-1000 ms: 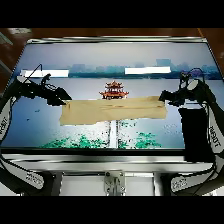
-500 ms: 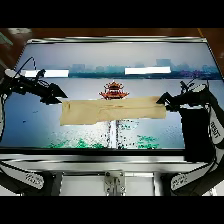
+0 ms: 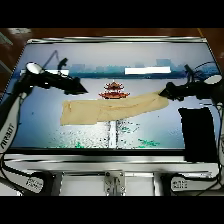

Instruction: Fold the shirts.

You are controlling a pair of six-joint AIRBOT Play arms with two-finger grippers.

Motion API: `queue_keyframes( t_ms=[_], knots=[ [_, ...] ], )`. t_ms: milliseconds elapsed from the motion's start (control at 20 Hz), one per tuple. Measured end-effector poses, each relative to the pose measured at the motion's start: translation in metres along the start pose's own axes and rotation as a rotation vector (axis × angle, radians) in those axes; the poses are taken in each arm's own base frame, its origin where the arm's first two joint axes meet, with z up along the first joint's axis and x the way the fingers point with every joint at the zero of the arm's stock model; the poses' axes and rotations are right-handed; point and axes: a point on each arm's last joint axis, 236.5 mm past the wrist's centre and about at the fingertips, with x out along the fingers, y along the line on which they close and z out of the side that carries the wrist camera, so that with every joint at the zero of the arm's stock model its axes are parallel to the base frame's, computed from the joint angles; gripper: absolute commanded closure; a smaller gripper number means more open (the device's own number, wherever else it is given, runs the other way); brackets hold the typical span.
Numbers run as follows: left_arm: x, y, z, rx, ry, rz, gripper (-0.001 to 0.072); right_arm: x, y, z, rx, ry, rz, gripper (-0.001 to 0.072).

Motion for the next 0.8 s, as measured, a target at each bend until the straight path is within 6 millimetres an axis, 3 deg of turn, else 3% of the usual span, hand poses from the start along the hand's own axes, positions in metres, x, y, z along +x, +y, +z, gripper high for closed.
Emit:
queue_keyframes(
  t_ms=[250, 500, 650, 800],
  knots=[
    [0.122, -0.060, -0.050, 0.035, 0.096, -0.057, 0.0665, -0.072, 0.070, -0.013, -0.074, -0.080, 0.031, 0.0656],
    [0.207, -0.099, -0.097, -0.058, 0.132, -0.140, 0.0665, -0.117, 0.116, -0.034, -0.082, -0.141, 0.050, 0.0656],
    [0.221, -0.113, -0.086, -0.115, 0.083, -0.212, 0.0667, -0.118, 0.137, -0.045, -0.094, -0.130, 0.066, 0.0656],
    [0.191, -0.115, -0.048, -0.086, 0.000, -0.235, 0.0668, -0.099, 0.159, -0.049, -0.135, -0.122, 0.072, 0.0656]
  ],
)
